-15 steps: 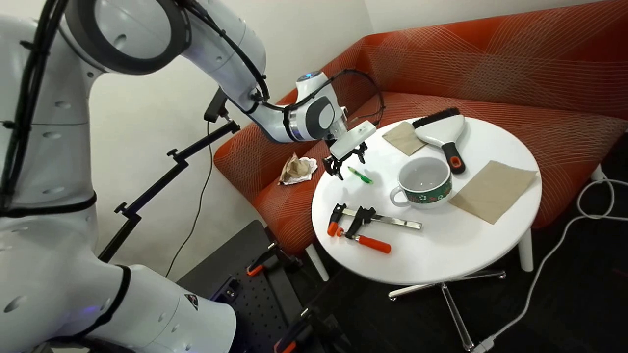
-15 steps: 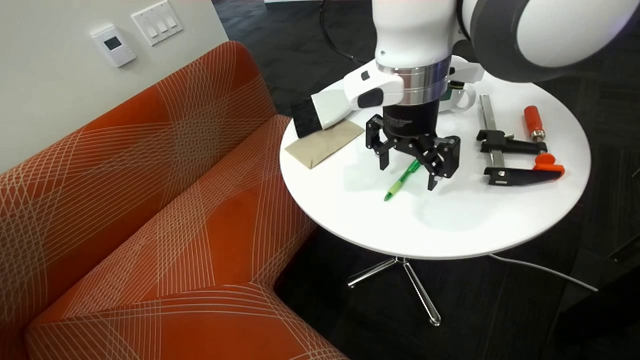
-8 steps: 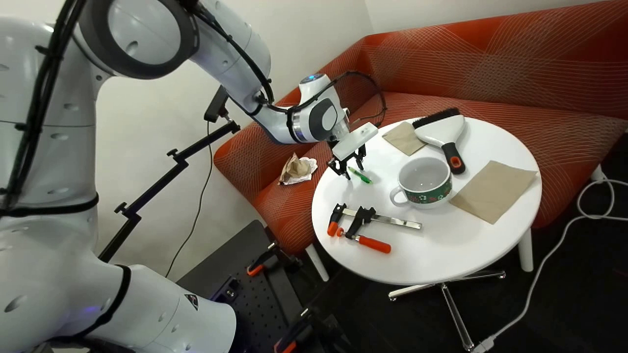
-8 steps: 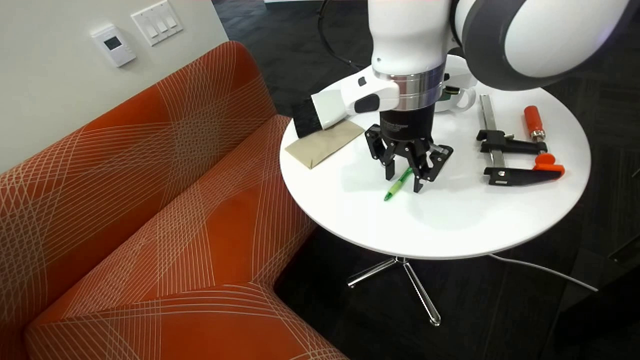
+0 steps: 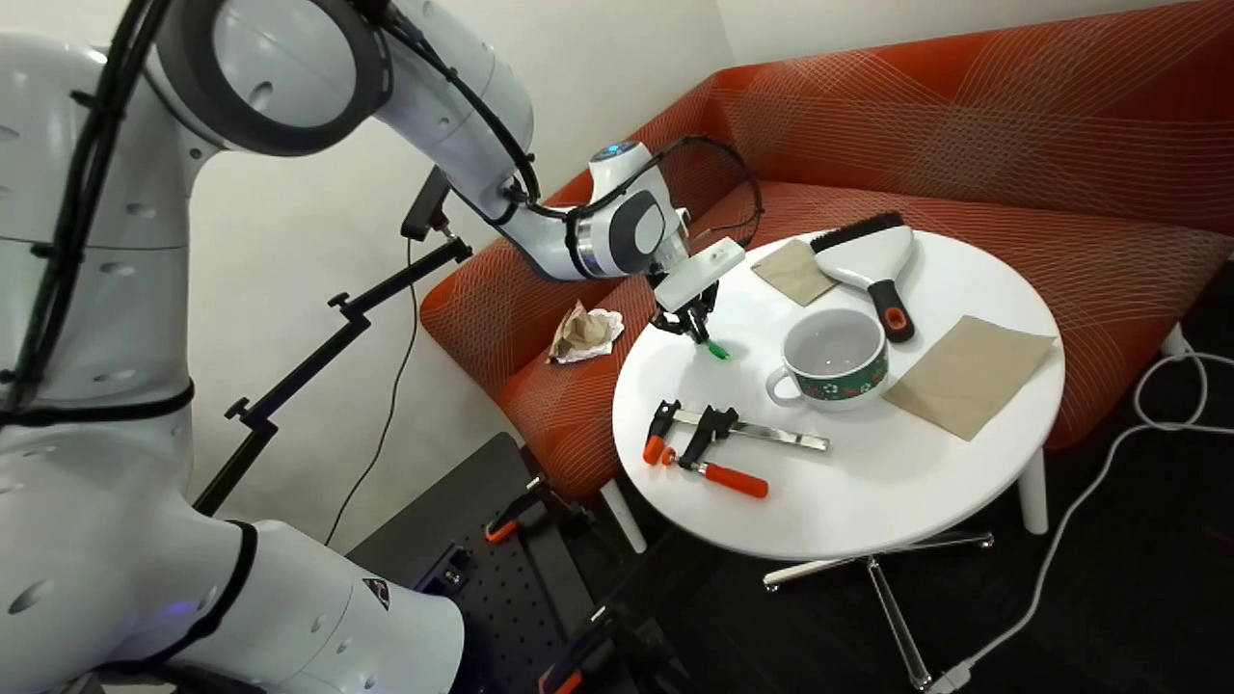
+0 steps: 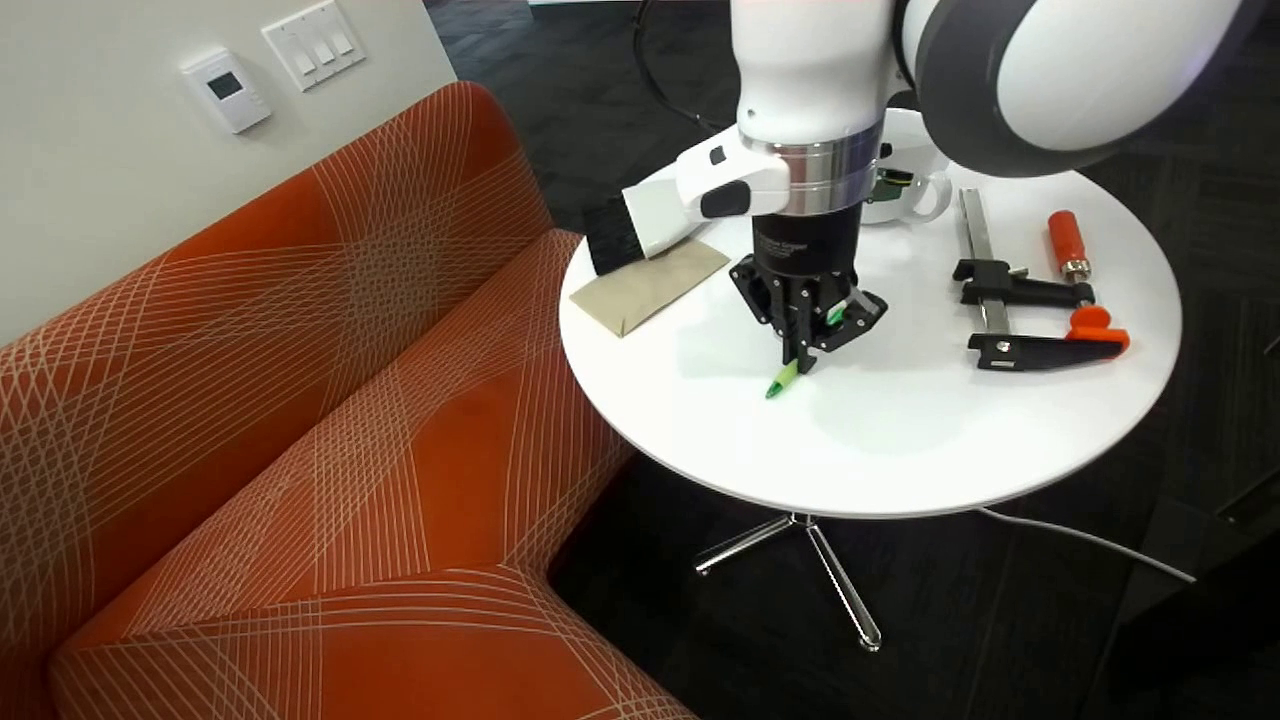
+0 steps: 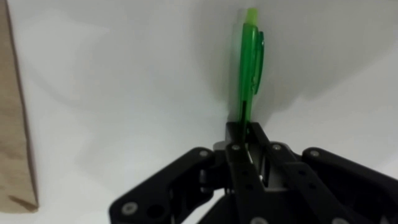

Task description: Put the pen in the cup

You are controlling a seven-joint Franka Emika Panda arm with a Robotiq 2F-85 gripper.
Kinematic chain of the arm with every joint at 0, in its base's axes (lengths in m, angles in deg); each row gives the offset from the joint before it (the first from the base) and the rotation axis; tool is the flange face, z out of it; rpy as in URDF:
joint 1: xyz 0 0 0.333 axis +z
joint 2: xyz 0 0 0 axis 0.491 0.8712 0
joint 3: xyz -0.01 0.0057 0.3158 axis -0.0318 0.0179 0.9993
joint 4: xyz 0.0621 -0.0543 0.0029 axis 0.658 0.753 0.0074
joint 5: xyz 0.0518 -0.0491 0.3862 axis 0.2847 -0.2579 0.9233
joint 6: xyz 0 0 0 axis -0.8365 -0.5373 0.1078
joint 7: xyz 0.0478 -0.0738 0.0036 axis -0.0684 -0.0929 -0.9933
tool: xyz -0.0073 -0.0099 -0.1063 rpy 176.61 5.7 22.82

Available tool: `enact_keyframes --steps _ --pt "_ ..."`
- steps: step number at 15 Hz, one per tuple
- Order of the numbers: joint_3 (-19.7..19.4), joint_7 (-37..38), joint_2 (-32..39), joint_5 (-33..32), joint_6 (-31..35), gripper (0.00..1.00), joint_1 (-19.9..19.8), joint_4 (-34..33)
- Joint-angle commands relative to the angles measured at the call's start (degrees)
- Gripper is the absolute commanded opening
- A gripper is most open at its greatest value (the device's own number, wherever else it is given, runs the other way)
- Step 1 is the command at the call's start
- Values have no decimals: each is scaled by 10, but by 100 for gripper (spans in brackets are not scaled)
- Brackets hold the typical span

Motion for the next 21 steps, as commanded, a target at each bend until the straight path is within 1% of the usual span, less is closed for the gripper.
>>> enact_keyframes --steps 1,5,8,12,15,20,21 --pt "-1 54 -48 19 -3 3 -5 26" --pt "-1 118 -108 34 -19 3 -15 45" --pt "-4 187 -162 56 -24 3 -18 64" --pt "-4 253 -230 80 -66 3 -27 79" --pt "-19 312 -277 84 -105 3 -25 87" --pt "-41 388 -333 83 -162 3 -17 99" --pt "-36 357 -297 78 -141 3 -20 74"
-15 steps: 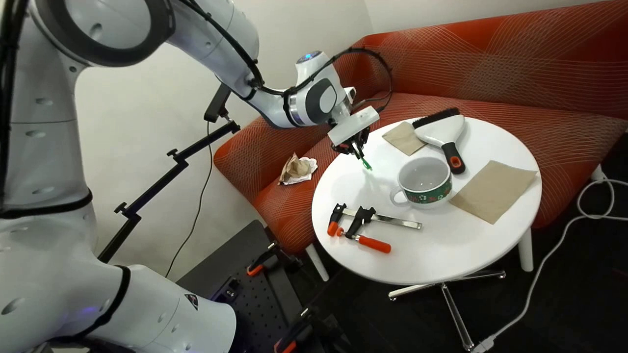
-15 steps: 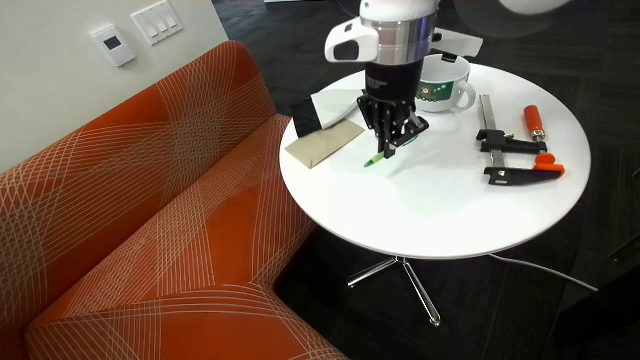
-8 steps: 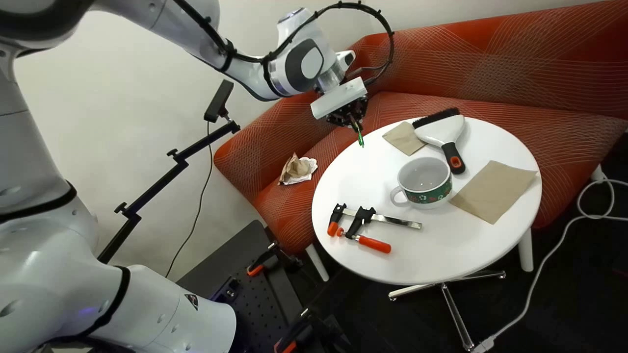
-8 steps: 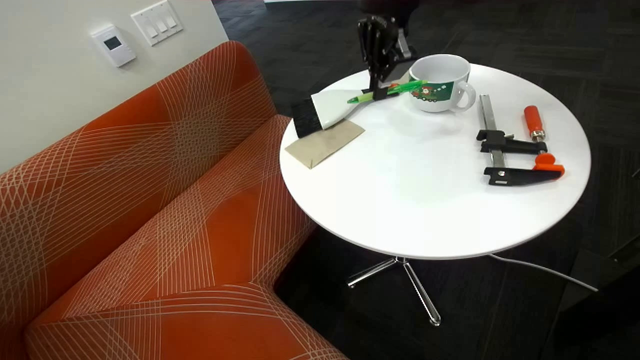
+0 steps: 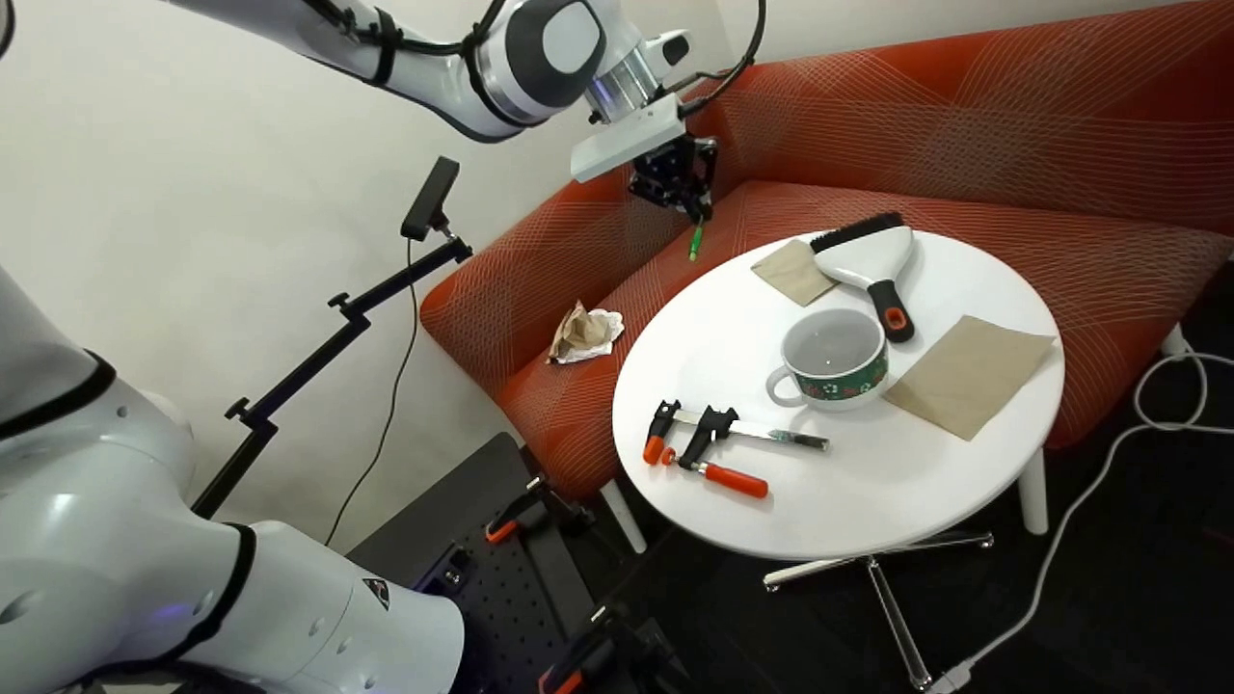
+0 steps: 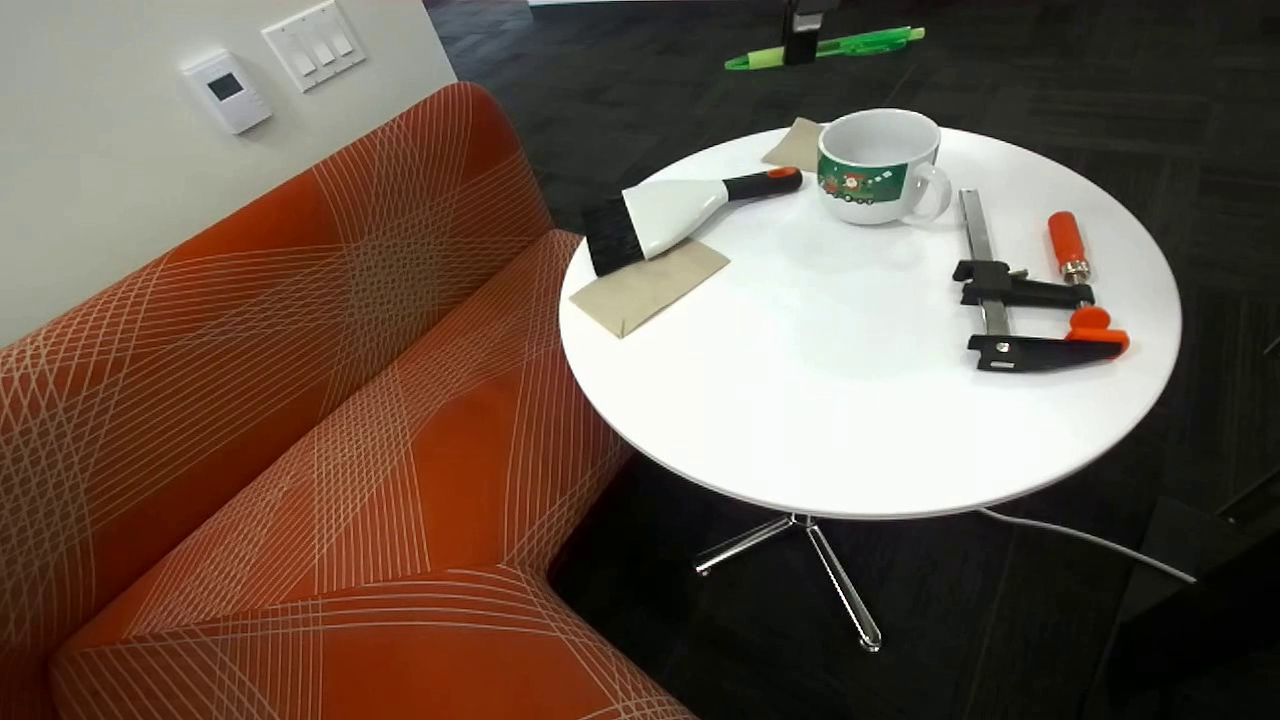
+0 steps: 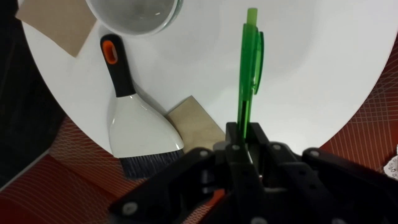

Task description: Put the pen in the cup

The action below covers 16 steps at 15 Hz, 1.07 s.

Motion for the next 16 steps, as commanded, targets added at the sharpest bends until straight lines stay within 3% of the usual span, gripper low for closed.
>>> enact_keyframes --steps 1,7,8,16 --pt "-6 -1 -6 3 -4 11 6 0" --pt "-6 -1 2 3 -4 11 7 0" --pt "-6 -1 2 3 -4 3 7 0" --pt "-131 376 2 -246 21 3 90 1"
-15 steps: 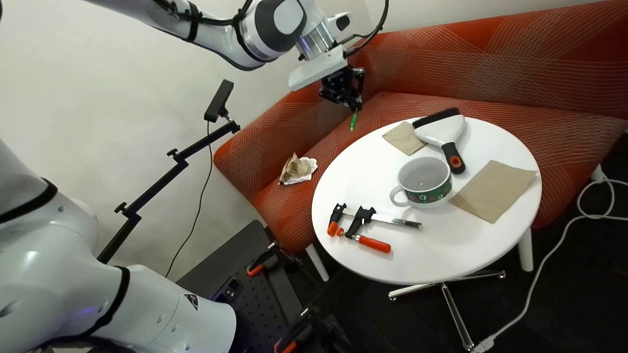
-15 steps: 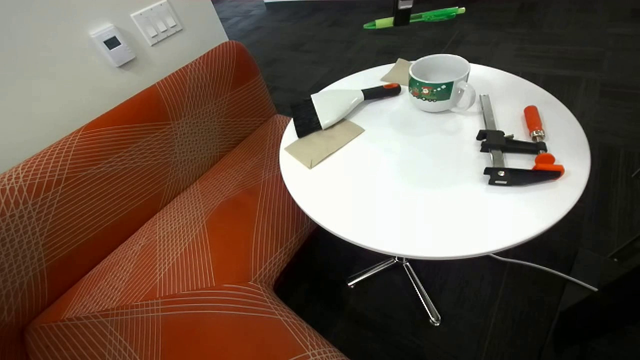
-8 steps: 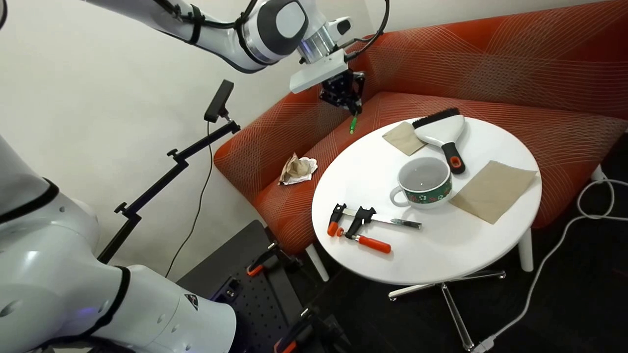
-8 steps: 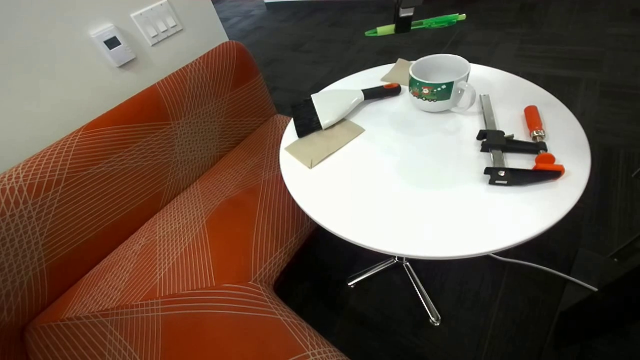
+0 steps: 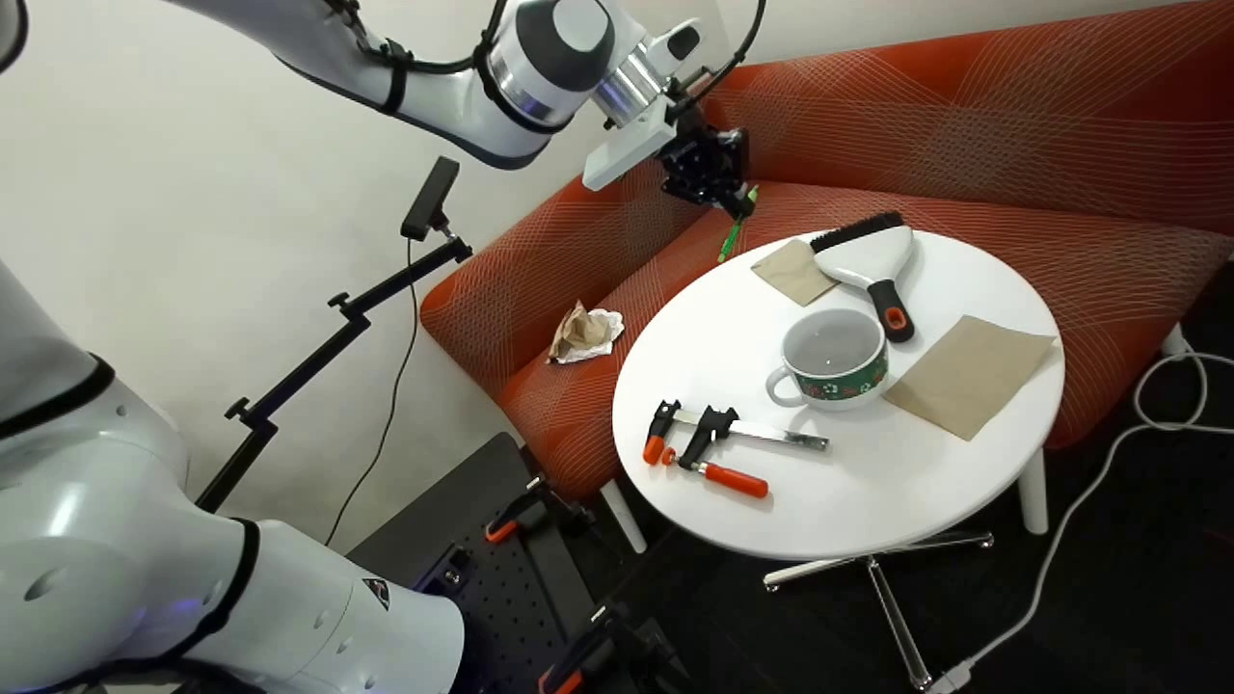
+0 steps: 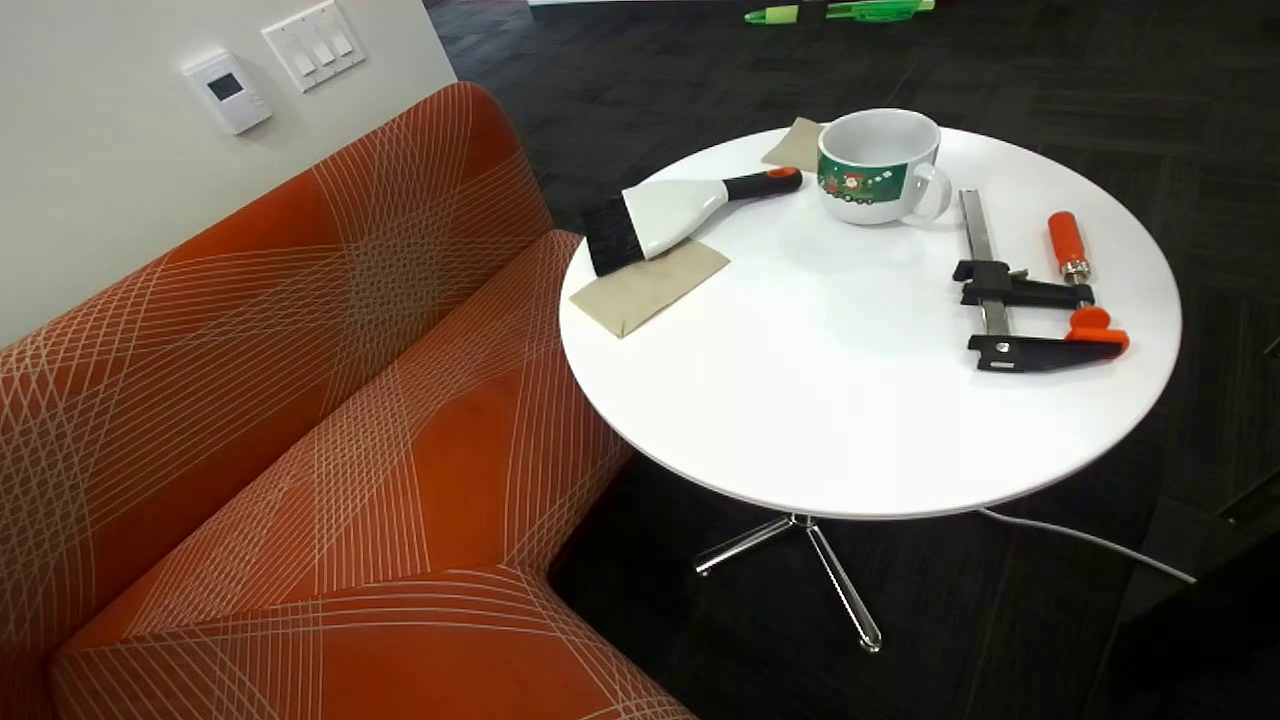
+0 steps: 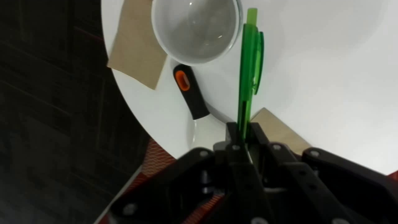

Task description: Put the pen in the cup

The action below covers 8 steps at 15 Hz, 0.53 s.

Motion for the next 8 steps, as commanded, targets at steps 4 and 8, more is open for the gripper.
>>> enact_keyframes --steps 4,8 --pt "-68 293 5 -151 9 3 42 -2" --pt "-75 474 14 -222 14 3 39 -1"
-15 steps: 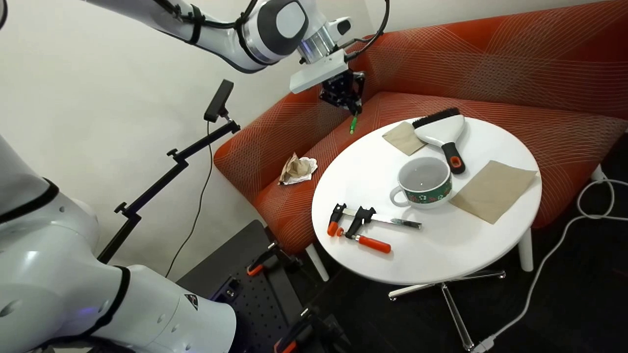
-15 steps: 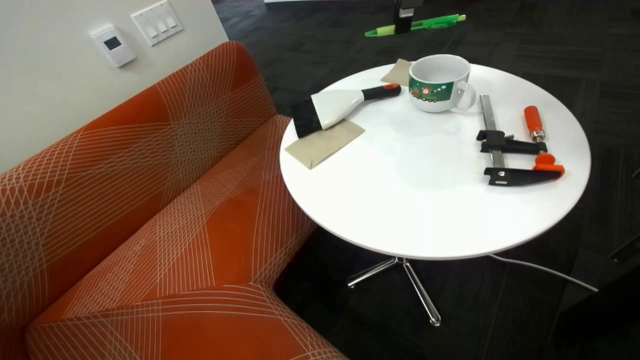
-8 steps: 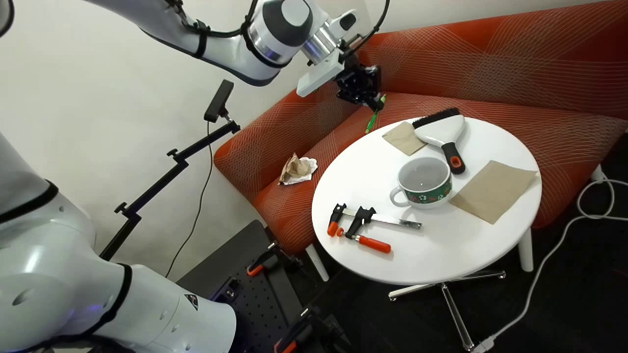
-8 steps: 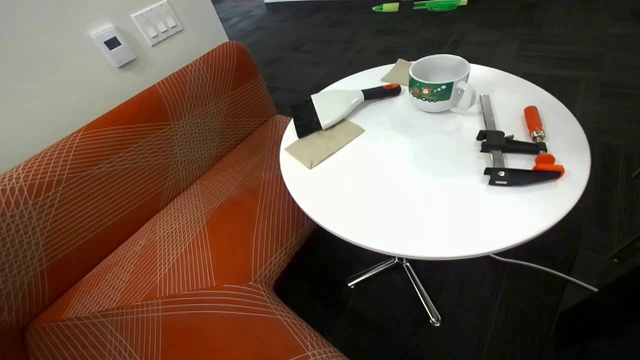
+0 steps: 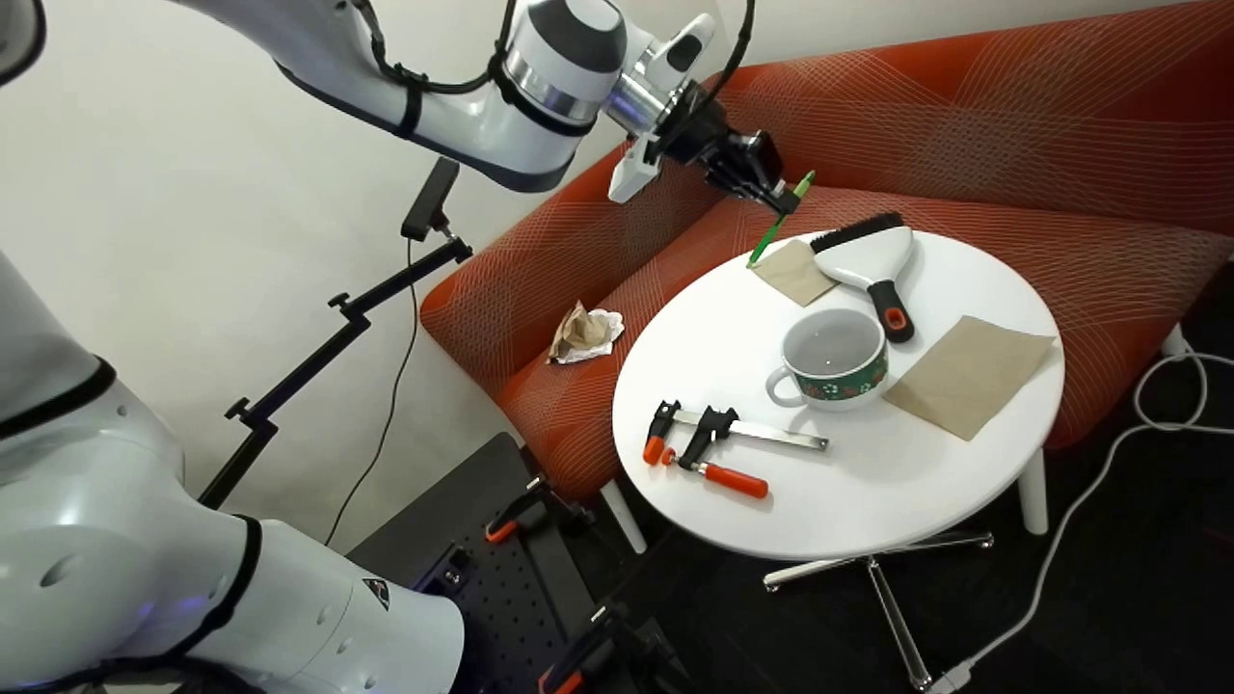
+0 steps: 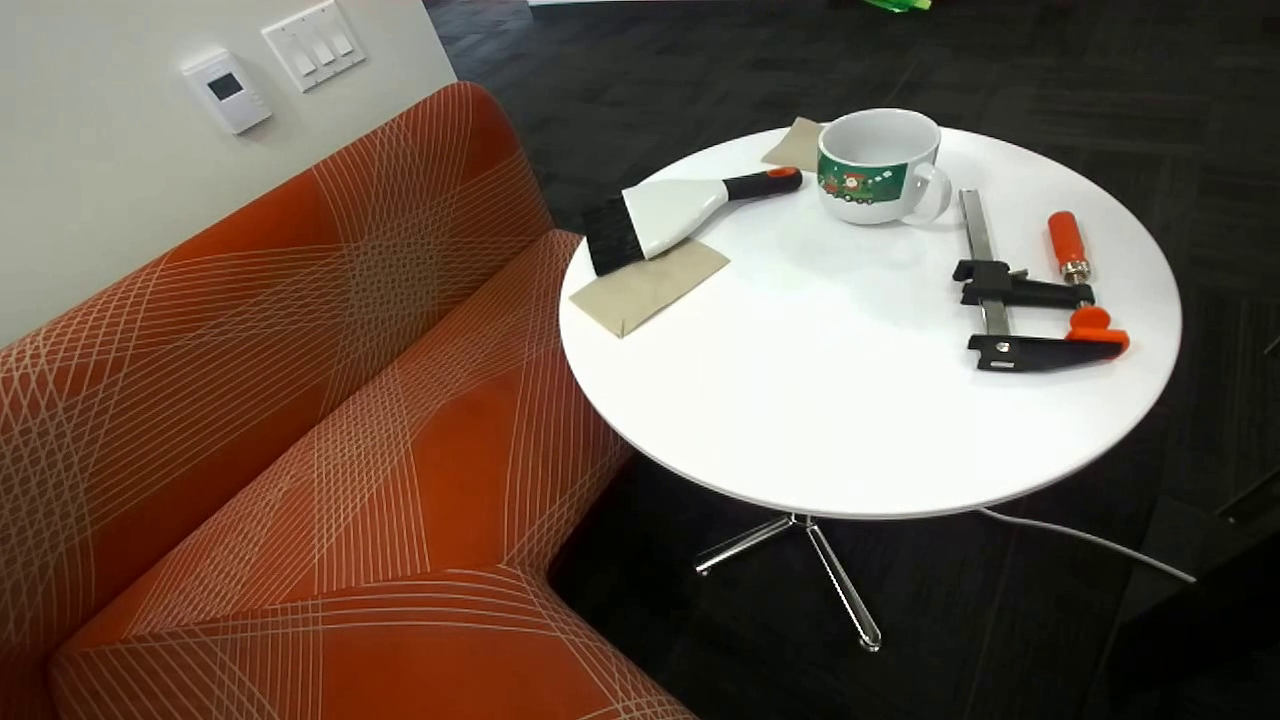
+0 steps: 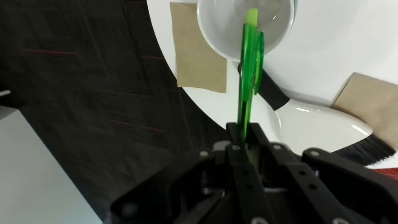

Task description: Put the pen in the cup

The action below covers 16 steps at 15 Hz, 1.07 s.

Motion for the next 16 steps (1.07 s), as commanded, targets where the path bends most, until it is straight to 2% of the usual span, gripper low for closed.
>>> enact_keyframes --steps 1,7,8,9,10,12,13,16 --pt "-25 156 10 -55 15 3 18 0" --pt "-52 426 26 -153 -10 3 46 -7" --pt "-26 468 28 -185 -34 3 27 -11" --pt "-15 472 30 -195 -68 3 28 -10" --pt "3 438 24 -180 -34 11 -3 -3" --pt "12 457 27 -190 -58 11 -2 -3" --pt "14 457 28 -190 -61 3 -1 -4" --pt "14 530 36 -234 -46 3 -7 -15"
